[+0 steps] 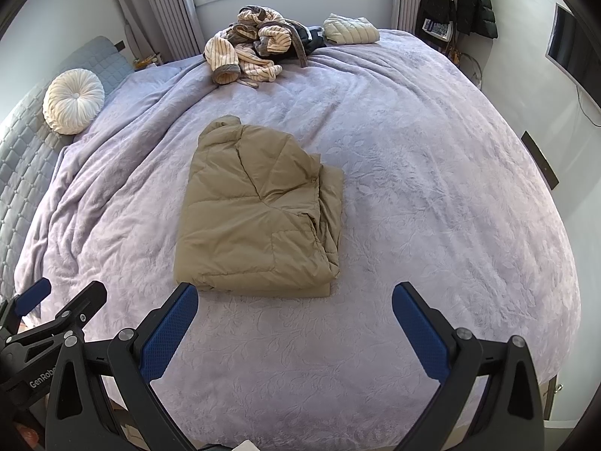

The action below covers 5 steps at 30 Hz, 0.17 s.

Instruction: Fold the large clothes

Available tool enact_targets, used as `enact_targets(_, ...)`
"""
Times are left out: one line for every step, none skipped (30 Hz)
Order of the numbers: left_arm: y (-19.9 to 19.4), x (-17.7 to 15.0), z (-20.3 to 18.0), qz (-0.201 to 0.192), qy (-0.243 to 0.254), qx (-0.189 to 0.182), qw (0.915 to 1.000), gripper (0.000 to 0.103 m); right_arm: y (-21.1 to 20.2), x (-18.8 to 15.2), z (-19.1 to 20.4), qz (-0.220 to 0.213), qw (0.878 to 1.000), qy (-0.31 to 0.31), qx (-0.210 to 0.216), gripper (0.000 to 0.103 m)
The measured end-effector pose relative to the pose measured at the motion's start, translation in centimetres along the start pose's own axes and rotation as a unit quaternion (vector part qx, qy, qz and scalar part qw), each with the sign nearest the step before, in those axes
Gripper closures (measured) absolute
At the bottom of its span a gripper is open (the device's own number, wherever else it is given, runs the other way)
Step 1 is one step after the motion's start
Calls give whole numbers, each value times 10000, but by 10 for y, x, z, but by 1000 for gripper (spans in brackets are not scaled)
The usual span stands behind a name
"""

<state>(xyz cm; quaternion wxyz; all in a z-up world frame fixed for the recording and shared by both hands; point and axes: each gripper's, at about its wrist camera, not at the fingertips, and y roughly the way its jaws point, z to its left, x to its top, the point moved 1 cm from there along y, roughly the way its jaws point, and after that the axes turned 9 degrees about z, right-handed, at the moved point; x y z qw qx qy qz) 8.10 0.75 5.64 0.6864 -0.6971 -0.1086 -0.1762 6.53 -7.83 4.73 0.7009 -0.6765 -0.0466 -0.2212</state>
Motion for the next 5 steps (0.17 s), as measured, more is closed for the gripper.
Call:
enact_targets(1,1,-1,1,27,-12,10000,0,0,0,0,2,10000,-2,5,0)
enact_targets(1,2,-1,-6,54,-27,10000,0,0,0,0,1,10000,0,6,0)
enact_targets(1,3,-2,-6,74,-38,10000,0,0,0,0,-2,10000,5,-1,0)
enact_targets(1,3,-3,0,90,-48,9999,0,0,0,0,-3,10000,6,1,0)
enact_targets(2,3,-4,8,96,-49,9999,0,-1,0,0,-2,10000,8,4,0)
